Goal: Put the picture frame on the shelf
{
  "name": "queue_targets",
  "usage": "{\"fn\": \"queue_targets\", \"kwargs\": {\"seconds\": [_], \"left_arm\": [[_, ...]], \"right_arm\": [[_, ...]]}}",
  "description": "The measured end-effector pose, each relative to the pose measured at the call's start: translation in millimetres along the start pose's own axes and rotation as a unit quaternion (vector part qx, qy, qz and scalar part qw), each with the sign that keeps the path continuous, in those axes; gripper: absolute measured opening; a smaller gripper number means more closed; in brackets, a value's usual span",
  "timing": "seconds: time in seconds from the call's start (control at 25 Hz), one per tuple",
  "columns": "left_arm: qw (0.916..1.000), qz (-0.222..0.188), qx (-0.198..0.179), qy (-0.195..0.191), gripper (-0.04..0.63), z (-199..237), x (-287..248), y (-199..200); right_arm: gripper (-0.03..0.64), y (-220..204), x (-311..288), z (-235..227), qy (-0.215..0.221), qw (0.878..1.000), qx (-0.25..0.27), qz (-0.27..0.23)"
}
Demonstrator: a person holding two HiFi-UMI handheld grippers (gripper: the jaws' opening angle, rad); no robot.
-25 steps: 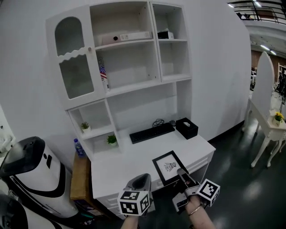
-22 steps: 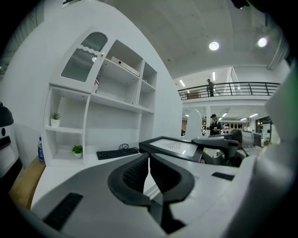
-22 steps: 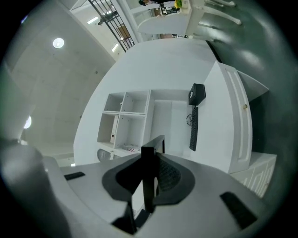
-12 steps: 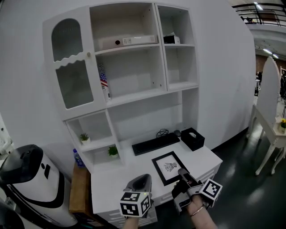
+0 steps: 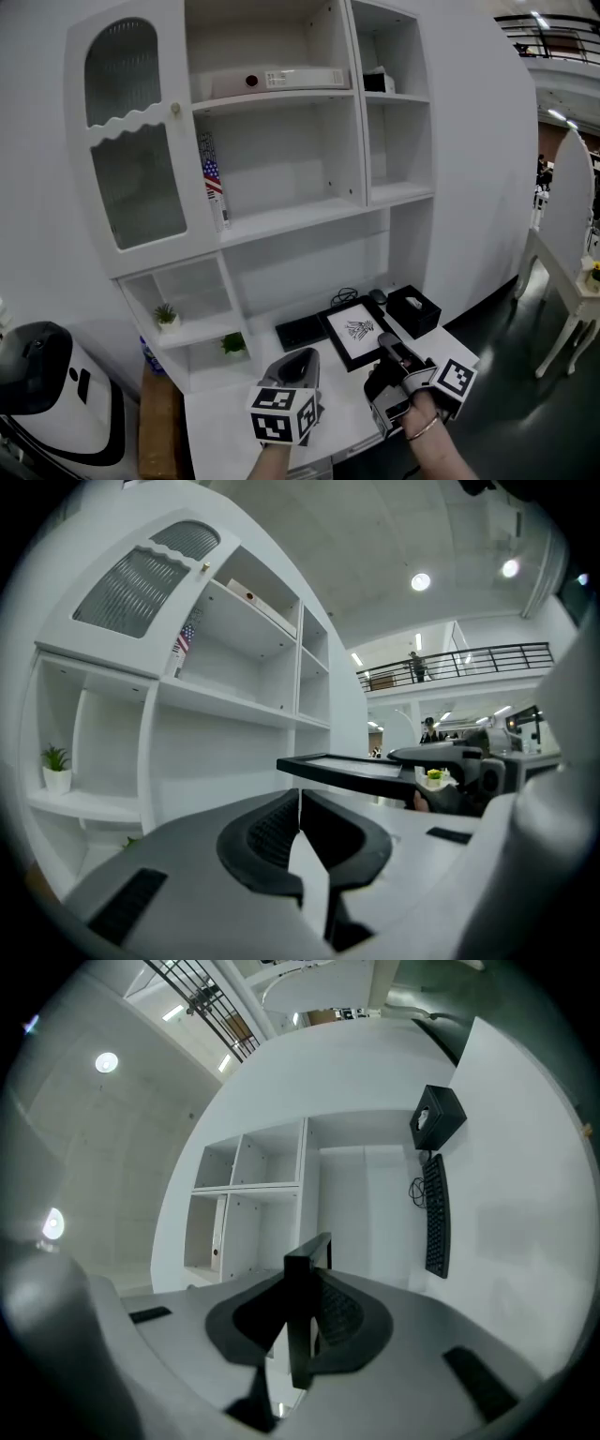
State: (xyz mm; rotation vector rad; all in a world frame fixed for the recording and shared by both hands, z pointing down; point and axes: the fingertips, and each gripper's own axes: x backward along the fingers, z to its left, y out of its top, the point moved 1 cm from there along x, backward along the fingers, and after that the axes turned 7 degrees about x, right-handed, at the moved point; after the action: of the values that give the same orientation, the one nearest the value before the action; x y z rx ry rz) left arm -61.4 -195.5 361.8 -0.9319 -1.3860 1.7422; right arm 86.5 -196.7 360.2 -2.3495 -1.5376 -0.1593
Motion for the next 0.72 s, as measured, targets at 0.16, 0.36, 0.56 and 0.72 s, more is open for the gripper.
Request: {"fn": "queue_targets", "kwargs": {"seconds": [0.16,0.36,0.56,0.72], "left_arm": [[0.9997,-0.012,-0.016,-0.014,0.02,20,-25,33],[0.9989,-0.024,-0.032,-0.024,0.019,40,-49,66],[0.9979,-0.034,-0.037,-0.042,0.02,50,-64,85],[0.997,-0.042,-0.042,-0.048,0.018,56,-73,102]], "right_arm": [[0.055,8,-40,20,0.016,1.0,0.003,-0.009],[0.055,18,-77,46,0.032,0.999,0.016,-0.028],[0.055,20,-108,65,0.048,0.998,0.019,-0.027],[0.055,24,-127,76,0.057,0.998,0.022,-0.024]]}}
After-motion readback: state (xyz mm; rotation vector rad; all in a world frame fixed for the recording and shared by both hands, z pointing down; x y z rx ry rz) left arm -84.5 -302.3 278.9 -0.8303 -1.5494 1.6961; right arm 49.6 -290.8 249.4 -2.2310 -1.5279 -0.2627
